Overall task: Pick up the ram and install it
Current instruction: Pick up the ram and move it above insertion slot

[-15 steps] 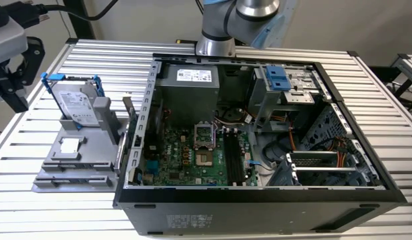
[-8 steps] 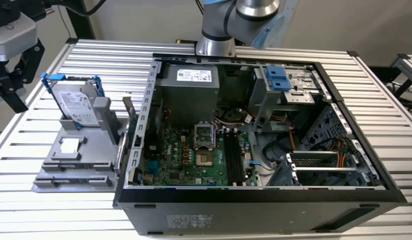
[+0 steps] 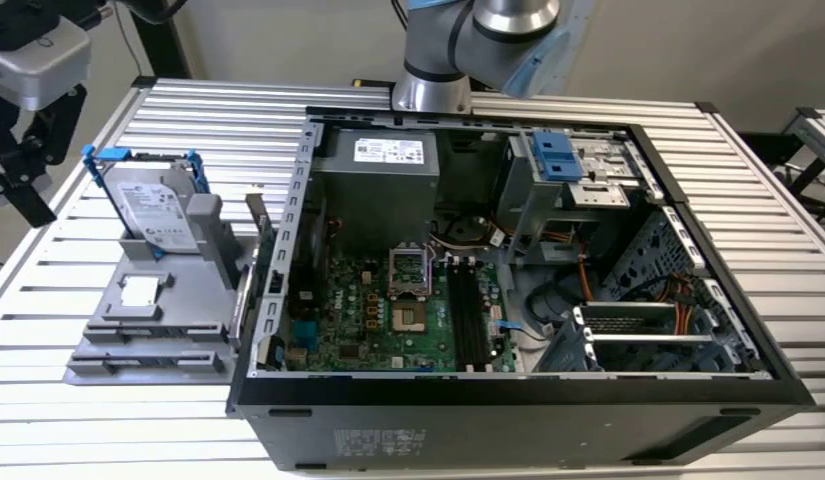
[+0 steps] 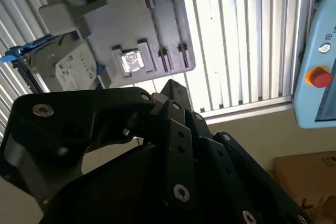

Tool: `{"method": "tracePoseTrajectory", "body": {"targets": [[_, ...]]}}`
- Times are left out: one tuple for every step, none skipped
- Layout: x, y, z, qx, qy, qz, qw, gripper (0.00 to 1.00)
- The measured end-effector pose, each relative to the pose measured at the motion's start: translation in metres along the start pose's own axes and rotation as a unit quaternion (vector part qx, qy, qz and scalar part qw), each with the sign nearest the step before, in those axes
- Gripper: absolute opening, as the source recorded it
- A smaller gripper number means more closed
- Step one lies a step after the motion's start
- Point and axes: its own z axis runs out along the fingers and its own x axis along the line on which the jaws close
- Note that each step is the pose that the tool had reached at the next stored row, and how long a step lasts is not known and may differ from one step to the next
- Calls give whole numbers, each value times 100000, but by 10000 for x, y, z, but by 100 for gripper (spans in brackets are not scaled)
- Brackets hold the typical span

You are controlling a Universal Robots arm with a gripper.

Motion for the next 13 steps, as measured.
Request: {"method": "tracePoseTrajectory", "body": {"targets": [[0, 0, 2, -5, 43, -891, 99996, 0], [0, 0, 4, -10, 86, -1795, 99984, 0], [0, 0, 6, -17, 132, -2689, 99964, 0], [0, 0, 8, -20, 171, -3562, 99936, 0], [0, 0, 9, -25, 213, -4460, 99900, 0], [0, 0, 12, -31, 255, -5380, 99855, 0], [0, -1, 13, -35, 296, -6288, 99802, 0], [0, -1, 16, -42, 340, -7202, 99740, 0], [0, -1, 18, -47, 382, -8100, 99671, 0], [0, -1, 19, -49, 428, -9026, 99591, 0], [0, -1, 22, -54, 467, -9918, 99506, 0], [0, -2, 24, -59, 510, -10870, 99406, 0], [0, -2, 27, -62, 548, -11785, 99302, 0]]}}
